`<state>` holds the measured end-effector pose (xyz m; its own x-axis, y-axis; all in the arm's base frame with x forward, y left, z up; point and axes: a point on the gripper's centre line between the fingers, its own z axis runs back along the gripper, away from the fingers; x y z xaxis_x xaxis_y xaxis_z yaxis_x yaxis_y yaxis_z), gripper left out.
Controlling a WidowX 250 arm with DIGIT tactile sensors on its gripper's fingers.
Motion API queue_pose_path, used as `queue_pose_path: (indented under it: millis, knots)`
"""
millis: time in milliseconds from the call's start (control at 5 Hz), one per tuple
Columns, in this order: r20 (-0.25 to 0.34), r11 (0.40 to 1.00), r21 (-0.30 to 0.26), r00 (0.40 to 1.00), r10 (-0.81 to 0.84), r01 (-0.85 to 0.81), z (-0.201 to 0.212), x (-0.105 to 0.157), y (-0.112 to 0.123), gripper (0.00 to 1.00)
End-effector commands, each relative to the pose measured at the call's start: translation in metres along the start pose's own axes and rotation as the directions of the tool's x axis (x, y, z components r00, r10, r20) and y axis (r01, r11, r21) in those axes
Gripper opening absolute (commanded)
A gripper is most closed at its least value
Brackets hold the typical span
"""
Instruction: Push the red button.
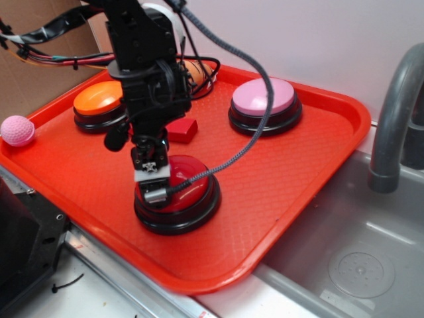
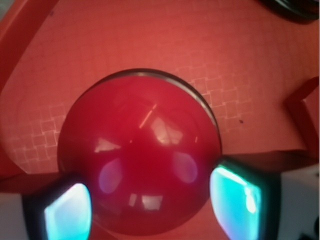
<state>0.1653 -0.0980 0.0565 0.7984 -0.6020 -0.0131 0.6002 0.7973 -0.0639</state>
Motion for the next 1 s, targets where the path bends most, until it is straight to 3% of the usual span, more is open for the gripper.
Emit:
queue_pose_path:
  millis: [0,200,600,800]
  knots:
    - [0.034,1.000,0.004,0.999,0.005,-0.005,-0.010,0.009,-0.011,1.00]
    - [-0.026,1.000,-0.010,1.000,-0.010,0.010,-0.020,0.013,-0.012,1.00]
    - [-0.042,0.995,0.051,0.995,0.089,-0.087,0.042,0.004,-0.008,1.00]
    - [-0.105,0.992,0.096,0.990,0.092,-0.082,0.067,0.001,-0.010,1.00]
